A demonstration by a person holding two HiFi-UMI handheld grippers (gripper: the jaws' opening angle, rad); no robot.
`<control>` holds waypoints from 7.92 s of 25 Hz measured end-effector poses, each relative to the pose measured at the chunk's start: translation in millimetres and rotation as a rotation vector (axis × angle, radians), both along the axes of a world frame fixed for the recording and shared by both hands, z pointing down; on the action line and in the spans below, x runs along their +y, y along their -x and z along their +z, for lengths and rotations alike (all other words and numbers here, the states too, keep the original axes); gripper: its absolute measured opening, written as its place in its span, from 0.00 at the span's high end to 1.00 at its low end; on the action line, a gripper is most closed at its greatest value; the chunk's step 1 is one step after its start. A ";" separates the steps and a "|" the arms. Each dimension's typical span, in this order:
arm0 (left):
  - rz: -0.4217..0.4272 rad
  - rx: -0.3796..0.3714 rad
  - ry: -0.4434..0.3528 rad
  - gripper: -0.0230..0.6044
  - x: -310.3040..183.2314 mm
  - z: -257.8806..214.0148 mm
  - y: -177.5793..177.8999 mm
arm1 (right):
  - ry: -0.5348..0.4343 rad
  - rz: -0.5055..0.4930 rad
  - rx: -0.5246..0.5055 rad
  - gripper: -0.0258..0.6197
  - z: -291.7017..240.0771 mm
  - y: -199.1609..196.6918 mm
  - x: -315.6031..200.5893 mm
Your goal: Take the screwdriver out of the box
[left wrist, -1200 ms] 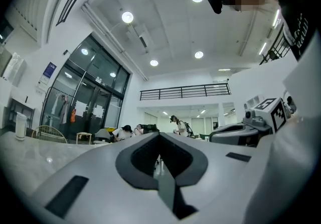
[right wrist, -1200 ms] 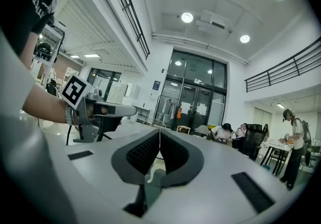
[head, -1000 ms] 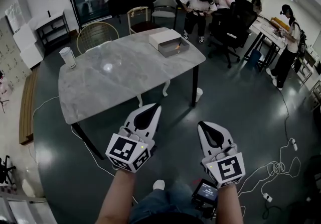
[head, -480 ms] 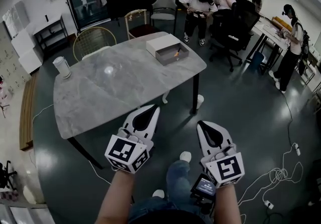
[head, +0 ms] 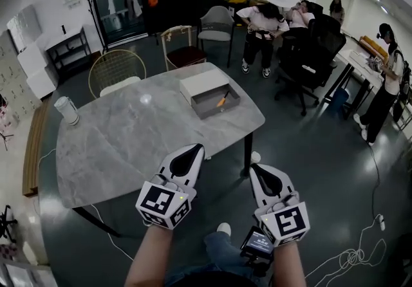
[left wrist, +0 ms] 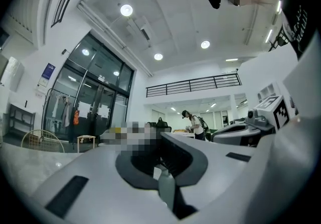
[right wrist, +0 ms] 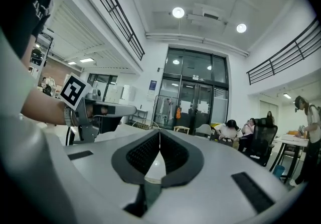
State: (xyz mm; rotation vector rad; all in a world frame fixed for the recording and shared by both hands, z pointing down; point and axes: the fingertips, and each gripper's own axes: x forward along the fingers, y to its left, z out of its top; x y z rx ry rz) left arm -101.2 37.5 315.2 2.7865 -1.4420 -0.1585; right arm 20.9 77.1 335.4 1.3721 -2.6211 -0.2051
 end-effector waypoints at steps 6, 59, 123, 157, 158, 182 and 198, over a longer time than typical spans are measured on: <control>-0.070 0.004 0.012 0.94 -77.6 -3.7 -26.4 | 0.014 -0.034 -0.011 0.92 -8.7 -36.0 -85.0; -0.198 -0.063 0.271 0.94 -447.9 73.3 -17.5 | 0.127 -0.021 0.000 0.92 34.3 -85.8 -478.2; -0.060 -0.521 0.991 0.84 -440.4 244.2 -78.7 | 0.366 0.381 -0.095 0.92 125.9 -241.1 -464.9; -0.477 0.069 0.181 0.84 -439.9 14.7 53.9 | 0.083 -0.092 -0.092 0.92 0.1 -83.3 -566.7; -0.499 0.076 0.169 0.84 -436.6 9.9 63.8 | 0.078 -0.110 -0.089 0.92 -3.3 -75.8 -569.4; -0.708 0.146 -0.137 0.84 -337.1 -61.4 165.4 | -0.082 -0.385 -0.113 0.92 -57.4 14.4 -539.0; -0.652 0.140 -0.130 0.84 -337.9 -55.4 150.6 | -0.065 -0.374 -0.086 0.92 -45.0 17.9 -517.5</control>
